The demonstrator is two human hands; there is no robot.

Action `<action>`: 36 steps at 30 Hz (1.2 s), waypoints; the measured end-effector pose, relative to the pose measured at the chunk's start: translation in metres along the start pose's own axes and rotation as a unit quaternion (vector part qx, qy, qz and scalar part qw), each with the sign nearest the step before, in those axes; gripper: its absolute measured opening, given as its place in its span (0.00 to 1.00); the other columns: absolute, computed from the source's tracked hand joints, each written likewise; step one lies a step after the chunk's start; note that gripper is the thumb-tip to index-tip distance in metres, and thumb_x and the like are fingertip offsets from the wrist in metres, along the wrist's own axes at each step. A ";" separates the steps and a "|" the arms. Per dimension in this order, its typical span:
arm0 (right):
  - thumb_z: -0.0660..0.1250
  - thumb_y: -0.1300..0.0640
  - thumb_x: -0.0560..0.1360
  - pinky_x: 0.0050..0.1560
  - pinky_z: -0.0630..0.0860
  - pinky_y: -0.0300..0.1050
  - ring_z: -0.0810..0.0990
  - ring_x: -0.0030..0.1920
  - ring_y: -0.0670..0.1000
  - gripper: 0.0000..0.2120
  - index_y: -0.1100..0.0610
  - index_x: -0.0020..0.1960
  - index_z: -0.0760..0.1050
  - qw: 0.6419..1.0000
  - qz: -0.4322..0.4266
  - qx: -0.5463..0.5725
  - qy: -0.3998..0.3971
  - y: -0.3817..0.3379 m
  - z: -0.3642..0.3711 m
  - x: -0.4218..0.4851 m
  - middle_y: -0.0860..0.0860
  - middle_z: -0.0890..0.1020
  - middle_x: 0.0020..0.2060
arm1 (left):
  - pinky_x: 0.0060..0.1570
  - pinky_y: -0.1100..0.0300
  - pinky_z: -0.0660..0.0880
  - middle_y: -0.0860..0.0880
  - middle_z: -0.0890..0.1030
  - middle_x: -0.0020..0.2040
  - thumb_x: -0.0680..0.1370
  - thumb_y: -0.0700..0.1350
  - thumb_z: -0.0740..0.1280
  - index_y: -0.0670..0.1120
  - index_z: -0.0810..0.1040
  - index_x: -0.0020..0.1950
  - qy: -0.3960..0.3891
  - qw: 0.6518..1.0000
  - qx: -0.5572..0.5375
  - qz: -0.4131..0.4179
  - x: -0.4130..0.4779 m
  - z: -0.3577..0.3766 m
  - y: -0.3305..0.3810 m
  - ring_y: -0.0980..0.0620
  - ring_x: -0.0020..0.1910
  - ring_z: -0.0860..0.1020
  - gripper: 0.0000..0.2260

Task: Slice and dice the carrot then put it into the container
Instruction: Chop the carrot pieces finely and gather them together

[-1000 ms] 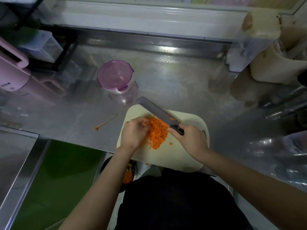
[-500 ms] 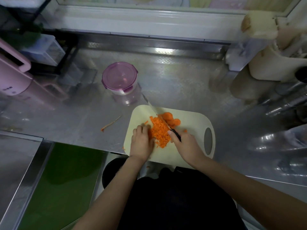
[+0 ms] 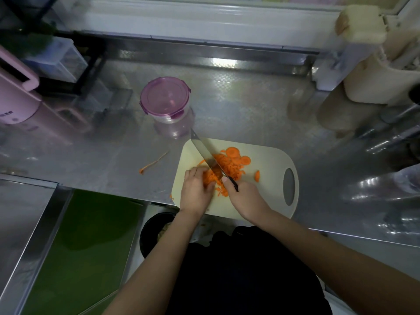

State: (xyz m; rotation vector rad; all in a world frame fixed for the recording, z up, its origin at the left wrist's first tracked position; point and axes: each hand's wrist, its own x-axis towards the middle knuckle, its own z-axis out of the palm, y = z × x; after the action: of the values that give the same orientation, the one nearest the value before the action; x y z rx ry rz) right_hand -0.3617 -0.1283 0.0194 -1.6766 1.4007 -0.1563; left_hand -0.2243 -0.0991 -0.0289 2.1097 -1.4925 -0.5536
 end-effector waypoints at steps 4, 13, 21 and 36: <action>0.52 0.44 0.81 0.36 0.64 0.45 0.72 0.34 0.53 0.24 0.59 0.35 0.69 1.000 0.010 -0.007 -0.003 0.002 0.003 0.001 0.52 0.72 0.29 | 0.54 0.65 0.64 0.45 0.78 0.54 0.73 0.40 0.70 0.41 0.78 0.56 0.019 1.000 -0.012 -0.017 0.000 0.001 0.000 0.47 0.56 0.72 0.12; 0.52 0.43 0.81 0.41 0.68 0.45 0.77 0.41 0.58 0.22 0.59 0.40 0.70 0.999 0.034 -0.010 0.017 0.007 0.010 0.007 0.55 0.75 0.34 | 0.54 0.61 0.66 0.43 0.79 0.54 0.76 0.40 0.67 0.39 0.80 0.58 0.022 0.999 0.040 0.001 -0.003 0.002 0.002 0.45 0.57 0.72 0.12; 0.54 0.44 0.80 0.43 0.73 0.51 0.79 0.44 0.63 0.23 0.63 0.45 0.74 0.997 0.016 -0.050 0.058 0.004 0.024 0.008 0.63 0.80 0.40 | 0.46 0.60 0.70 0.44 0.81 0.45 0.71 0.36 0.71 0.38 0.83 0.50 0.031 0.998 0.052 0.028 -0.002 0.004 -0.003 0.43 0.48 0.76 0.09; 0.52 0.45 0.81 0.47 0.74 0.50 0.79 0.42 0.58 0.24 0.63 0.44 0.76 0.999 0.001 0.015 0.044 -0.001 0.011 0.003 0.58 0.80 0.38 | 0.59 0.61 0.67 0.44 0.79 0.57 0.70 0.39 0.74 0.41 0.77 0.63 0.007 0.999 -0.037 0.004 0.004 -0.002 -0.009 0.45 0.57 0.74 0.22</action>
State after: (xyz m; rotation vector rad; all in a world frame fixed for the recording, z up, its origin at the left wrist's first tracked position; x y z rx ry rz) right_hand -0.3535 -0.1249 0.0123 -1.6603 1.4584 -0.2519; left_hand -0.2151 -0.0998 -0.0334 2.0460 -1.4508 -0.5818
